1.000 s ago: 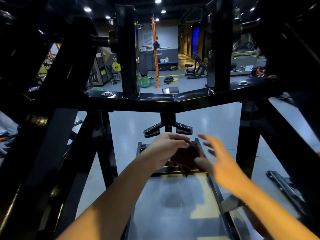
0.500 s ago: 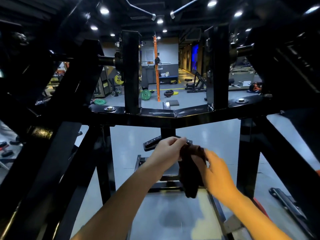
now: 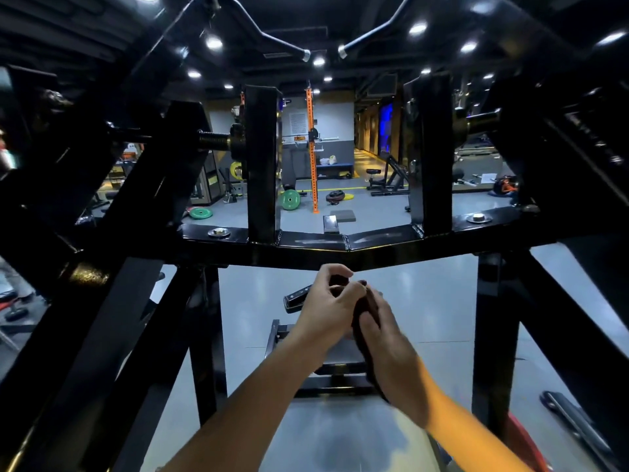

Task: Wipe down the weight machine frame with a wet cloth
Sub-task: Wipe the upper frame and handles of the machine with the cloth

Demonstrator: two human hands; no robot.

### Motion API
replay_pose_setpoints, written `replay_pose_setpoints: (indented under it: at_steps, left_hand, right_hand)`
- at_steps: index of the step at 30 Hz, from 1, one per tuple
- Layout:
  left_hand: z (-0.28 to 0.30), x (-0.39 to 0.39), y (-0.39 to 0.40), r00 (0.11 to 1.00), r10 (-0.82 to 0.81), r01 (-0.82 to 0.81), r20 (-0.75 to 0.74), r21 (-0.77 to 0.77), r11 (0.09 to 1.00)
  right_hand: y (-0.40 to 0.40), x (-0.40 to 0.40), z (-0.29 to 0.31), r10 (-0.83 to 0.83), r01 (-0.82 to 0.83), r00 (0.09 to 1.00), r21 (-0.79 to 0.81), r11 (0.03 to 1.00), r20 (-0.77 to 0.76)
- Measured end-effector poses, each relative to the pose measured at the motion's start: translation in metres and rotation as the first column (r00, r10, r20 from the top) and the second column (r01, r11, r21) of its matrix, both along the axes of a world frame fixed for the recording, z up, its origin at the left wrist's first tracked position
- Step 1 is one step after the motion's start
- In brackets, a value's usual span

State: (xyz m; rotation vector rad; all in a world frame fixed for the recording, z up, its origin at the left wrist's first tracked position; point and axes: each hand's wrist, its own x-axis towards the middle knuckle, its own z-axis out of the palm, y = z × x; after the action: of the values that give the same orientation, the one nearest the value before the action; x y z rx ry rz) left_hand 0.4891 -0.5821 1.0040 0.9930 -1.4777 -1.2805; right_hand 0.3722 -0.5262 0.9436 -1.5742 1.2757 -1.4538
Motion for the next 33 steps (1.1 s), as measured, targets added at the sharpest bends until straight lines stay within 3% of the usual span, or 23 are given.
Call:
replay_pose_setpoints:
  at_steps: [3, 8, 10, 12, 14, 16, 19, 21, 23, 25, 30, 33]
  left_hand:
    - [-0.005, 0.006, -0.006, 0.988, -0.023, 0.039, -0.156, 0.100, 0.994]
    - [-0.009, 0.012, -0.021, 0.980, 0.068, -0.039, -0.188, 0.154, 0.987]
    - [-0.005, 0.018, -0.037, 0.977, 0.211, -0.211, 0.020, -0.006, 0.977]
    - [0.002, 0.033, -0.058, 0.820, 0.490, -0.402, 0.297, -0.310, 0.861]
    - [0.011, 0.049, -0.082, 0.634, 0.709, -0.475, 0.307, -0.569, 0.671]
    - [0.016, 0.058, -0.108, 0.529, 0.796, -0.464, 0.294, -0.685, 0.561]
    - [0.004, 0.059, -0.133, 0.456, 0.837, -0.426, 0.302, -0.752, 0.503]
    - [-0.011, 0.062, -0.144, 0.407, 0.882, -0.399, 0.238, -0.823, 0.405]
    - [-0.021, 0.066, -0.153, 0.406, 0.895, -0.391, 0.184, -0.850, 0.352]
    - [-0.024, 0.068, -0.159, 0.403, 0.902, -0.395, 0.158, -0.859, 0.326]
    - [-0.032, 0.062, -0.174, 0.358, 0.932, -0.444, 0.049, -0.869, 0.216]
    - [-0.036, 0.062, -0.181, 0.325, 0.945, -0.430, 0.027, -0.886, 0.173]
  right_hand:
    - [-0.002, 0.006, 0.003, -0.030, 0.029, 0.999, -0.046, 0.999, -0.029]
    - [-0.017, -0.010, 0.015, -0.066, 0.065, 0.994, -0.013, 0.998, -0.083]
    - [-0.026, -0.025, 0.028, -0.177, 0.181, 0.976, 0.017, 0.983, -0.129]
    - [-0.030, -0.044, 0.050, -0.306, 0.318, 0.940, 0.061, 0.946, -0.153]
    - [-0.034, -0.065, 0.076, -0.407, 0.412, 0.910, 0.075, 0.908, -0.074]
    - [-0.040, -0.078, 0.100, -0.511, 0.513, 0.855, -0.004, 0.858, -0.089]
    - [-0.055, -0.082, 0.119, -0.578, 0.507, 0.686, -0.280, 0.815, -0.442]
    - [-0.069, -0.082, 0.122, -0.577, 0.403, 0.469, -0.420, 0.813, -0.668]
    - [-0.088, -0.084, 0.117, -0.558, 0.397, 0.244, -0.443, 0.804, -0.793]
    - [-0.102, -0.080, 0.114, -0.495, 0.479, 0.150, -0.375, 0.794, -0.856]
    - [-0.130, -0.068, 0.110, -0.467, 0.570, 0.163, -0.303, 0.764, -0.869]
    - [-0.134, -0.052, 0.114, -0.437, 0.490, 0.321, -0.248, 0.836, -0.840]
